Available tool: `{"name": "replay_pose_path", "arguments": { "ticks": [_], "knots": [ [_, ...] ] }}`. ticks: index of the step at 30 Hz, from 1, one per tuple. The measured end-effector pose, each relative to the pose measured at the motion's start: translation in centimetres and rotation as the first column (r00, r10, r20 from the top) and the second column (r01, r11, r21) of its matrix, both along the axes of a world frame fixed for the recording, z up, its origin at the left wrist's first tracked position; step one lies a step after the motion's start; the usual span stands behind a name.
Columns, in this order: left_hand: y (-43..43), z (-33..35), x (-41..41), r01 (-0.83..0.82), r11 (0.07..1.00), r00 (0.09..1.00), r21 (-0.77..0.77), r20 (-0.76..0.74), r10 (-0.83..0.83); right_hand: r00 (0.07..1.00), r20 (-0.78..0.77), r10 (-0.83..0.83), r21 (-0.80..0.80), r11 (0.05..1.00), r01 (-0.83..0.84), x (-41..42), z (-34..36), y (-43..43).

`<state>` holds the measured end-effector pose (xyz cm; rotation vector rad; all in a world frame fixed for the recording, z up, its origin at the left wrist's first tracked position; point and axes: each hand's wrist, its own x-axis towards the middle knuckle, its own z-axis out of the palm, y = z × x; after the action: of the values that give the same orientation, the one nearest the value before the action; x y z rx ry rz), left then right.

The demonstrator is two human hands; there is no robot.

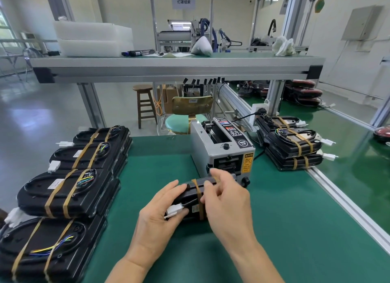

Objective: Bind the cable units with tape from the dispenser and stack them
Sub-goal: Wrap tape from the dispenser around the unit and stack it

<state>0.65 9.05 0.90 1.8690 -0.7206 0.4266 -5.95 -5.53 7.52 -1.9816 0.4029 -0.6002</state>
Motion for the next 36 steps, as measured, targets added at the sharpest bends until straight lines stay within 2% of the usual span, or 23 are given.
{"name": "replay_pose_path", "arguments": {
  "ticks": [4,6,10,17,23,26,29,31,33,35,36],
  "knots": [
    [0.0,0.3,-0.2,0.001,0.999,1.0,0.035,0.012,-0.002,0.98,0.107,-0.169,-0.22,0.957,0.189,0.2,0.0,-2.2],
    [0.1,0.6,-0.3,-0.014,0.995,0.999,0.095,0.033,0.011,0.973,0.126,-0.193,-0.256,0.941,0.22,0.5,-0.6,-3.3],
    [0.3,1.2,-0.2,-0.047,0.966,0.995,0.255,0.096,0.023,0.989,0.04,-0.139,-0.145,0.979,0.144,0.6,-1.6,-4.0],
    [0.1,2.2,-0.3,-0.079,0.834,0.995,0.546,0.096,0.031,0.991,0.066,-0.117,-0.072,0.99,0.121,0.9,-2.1,-4.0],
    [-1.3,4.0,-0.3,-0.14,0.809,0.988,0.571,0.133,0.077,0.991,0.079,-0.111,-0.057,0.992,0.116,1.3,-2.2,-4.2],
    [-2.7,5.3,0.2,-0.183,0.761,0.982,0.622,0.156,0.109,0.991,0.077,-0.111,-0.04,0.993,0.115,1.7,-2.3,-4.4],
    [-4.7,6.0,1.0,-0.152,0.682,0.987,0.716,0.148,0.064,0.991,0.069,-0.119,-0.009,0.993,0.12,2.1,-2.4,-4.8],
    [-5.9,6.2,1.4,-0.145,0.615,0.986,0.775,0.161,0.03,0.992,0.057,-0.115,0.05,0.992,0.112,2.4,-2.5,-5.4],
    [-6.6,6.2,1.7,-0.163,0.578,0.982,0.8,0.186,0.019,0.992,0.071,-0.109,0.243,0.966,0.089,2.8,-2.6,-6.2],
    [-6.9,6.0,1.9,-0.183,0.57,0.979,0.801,0.2,0.033,0.987,0.094,-0.134,0.505,0.86,0.069,3.3,-2.5,-7.0],
    [-6.9,5.9,1.9,-0.185,0.577,0.979,0.796,0.198,0.04,0.984,0.071,-0.161,0.578,0.811,0.091,3.7,-2.6,-7.5]
  ]
}}
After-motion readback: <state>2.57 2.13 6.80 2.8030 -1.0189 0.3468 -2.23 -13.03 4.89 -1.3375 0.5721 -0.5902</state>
